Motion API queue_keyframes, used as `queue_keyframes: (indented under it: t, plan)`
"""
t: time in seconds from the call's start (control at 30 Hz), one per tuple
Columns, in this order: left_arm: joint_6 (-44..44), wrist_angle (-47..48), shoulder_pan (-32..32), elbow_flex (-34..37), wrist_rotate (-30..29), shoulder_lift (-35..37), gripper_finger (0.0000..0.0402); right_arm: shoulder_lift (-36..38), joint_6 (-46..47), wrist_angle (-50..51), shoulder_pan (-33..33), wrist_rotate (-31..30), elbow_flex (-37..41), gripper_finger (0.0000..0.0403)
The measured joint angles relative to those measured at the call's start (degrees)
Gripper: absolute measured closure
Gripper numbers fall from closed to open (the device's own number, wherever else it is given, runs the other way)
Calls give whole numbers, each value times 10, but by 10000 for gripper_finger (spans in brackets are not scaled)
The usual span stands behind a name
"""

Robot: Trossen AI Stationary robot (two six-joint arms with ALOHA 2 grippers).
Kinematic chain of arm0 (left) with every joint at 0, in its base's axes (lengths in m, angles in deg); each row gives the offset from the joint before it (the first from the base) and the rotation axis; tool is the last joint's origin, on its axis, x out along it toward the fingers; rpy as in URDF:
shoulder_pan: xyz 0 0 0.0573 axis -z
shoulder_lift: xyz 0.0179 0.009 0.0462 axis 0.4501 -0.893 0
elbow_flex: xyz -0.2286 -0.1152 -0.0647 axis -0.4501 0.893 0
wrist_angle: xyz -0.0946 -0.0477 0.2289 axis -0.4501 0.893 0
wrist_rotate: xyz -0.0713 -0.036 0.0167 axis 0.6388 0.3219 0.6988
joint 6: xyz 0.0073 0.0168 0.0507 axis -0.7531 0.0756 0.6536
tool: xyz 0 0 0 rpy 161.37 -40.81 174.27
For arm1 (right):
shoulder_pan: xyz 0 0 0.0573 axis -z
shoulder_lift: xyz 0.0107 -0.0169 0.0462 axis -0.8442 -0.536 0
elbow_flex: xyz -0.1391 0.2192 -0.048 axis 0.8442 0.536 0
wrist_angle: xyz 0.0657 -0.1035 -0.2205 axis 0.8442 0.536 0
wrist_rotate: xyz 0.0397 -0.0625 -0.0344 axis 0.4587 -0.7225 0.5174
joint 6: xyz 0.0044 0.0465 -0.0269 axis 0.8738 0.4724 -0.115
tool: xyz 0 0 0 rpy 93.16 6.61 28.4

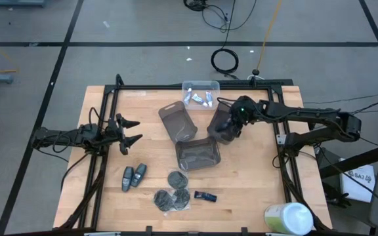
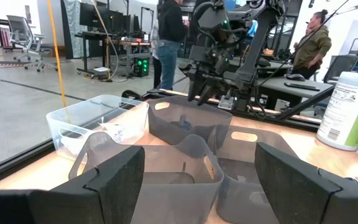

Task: Pick & Place Travel size toiletries
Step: Put the black shave cream into the top right black transparent bin

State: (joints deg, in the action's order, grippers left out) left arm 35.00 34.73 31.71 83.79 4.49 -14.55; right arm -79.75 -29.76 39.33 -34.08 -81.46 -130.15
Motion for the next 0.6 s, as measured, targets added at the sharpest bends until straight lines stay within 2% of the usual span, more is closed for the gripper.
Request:
queue_keyframes:
  t: [0.2, 0.33, 0.43, 0.6]
  plan:
    - [0, 0, 0, 0, 0, 0, 105, 0, -6, -9, -11, 14, 0, 264]
    - [0, 0, 0, 0, 0, 0, 105, 8, -5, -42, -46, 64, 0, 264]
    - [0, 0, 0, 0, 0, 0, 105, 19, 11, -77, -98, 96, 0, 264]
    - [0, 0, 0, 0, 0, 0, 105, 25, 29, -163, -225, 99, 0, 264]
